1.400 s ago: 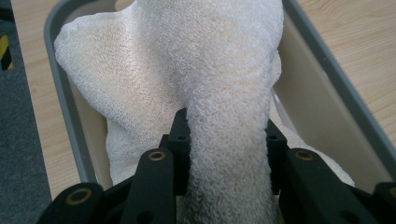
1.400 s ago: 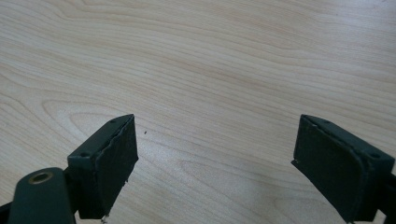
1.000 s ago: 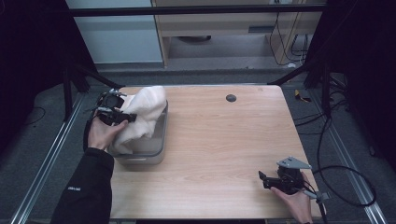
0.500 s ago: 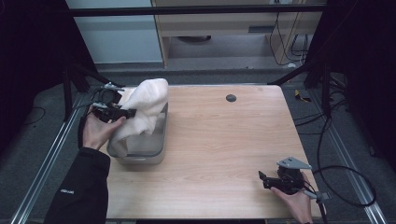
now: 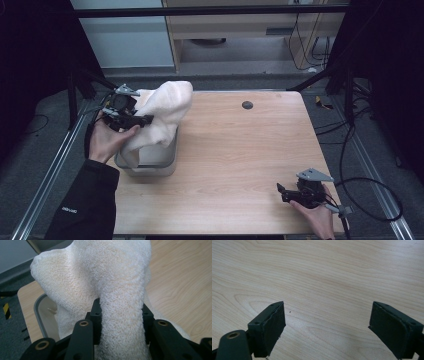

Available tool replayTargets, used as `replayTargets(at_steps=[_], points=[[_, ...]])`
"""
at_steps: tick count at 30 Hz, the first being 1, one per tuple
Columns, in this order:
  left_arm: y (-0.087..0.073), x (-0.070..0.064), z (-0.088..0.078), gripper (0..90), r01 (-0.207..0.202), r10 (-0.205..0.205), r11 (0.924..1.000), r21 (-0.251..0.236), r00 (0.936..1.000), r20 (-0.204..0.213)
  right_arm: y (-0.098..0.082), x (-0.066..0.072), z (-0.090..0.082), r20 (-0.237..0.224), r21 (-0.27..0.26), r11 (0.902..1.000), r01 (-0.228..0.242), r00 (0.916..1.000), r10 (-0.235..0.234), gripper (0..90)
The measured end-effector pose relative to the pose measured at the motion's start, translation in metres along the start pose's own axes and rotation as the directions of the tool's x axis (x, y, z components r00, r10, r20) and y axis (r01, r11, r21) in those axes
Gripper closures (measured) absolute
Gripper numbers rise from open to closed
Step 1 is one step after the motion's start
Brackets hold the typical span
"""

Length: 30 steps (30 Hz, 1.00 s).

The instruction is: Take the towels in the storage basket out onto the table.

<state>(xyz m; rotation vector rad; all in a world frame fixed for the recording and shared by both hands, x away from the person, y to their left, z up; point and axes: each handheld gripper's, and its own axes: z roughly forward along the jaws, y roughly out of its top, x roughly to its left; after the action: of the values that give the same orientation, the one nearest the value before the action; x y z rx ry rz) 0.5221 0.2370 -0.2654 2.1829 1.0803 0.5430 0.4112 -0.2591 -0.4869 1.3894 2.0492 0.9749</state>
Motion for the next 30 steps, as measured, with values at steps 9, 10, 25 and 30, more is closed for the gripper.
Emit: replayTargets(at_steps=[9, 10, 25, 30], points=[[0.010, -0.022, -0.010, 65.8, -0.058, 0.059, 0.9982, -0.016, 0.9979, 0.028, 0.001, 0.001, -0.001, -0.011, -0.006, 0.9999, -0.013, 0.9999, 0.013, 13.2], [0.011, -0.025, -0.010, 65.8, -0.068, 0.069, 0.9976, -0.015, 0.9972, 0.031, 0.001, 0.001, -0.001, -0.010, -0.007, 0.9999, -0.009, 0.9999, 0.008, 13.2], [0.022, -0.057, -0.015, 65.8, -0.134, 0.136, 0.9906, -0.031, 0.9876, 0.080, 0.001, 0.001, -0.002, -0.005, -0.012, 0.9999, 0.001, 1.0000, -0.001, 13.3], [0.026, -0.067, -0.013, 65.7, -0.148, 0.151, 0.9882, -0.040, 0.9831, 0.103, 0.001, 0.001, -0.002, -0.002, -0.013, 0.9999, 0.010, 0.9999, -0.010, 13.5]])
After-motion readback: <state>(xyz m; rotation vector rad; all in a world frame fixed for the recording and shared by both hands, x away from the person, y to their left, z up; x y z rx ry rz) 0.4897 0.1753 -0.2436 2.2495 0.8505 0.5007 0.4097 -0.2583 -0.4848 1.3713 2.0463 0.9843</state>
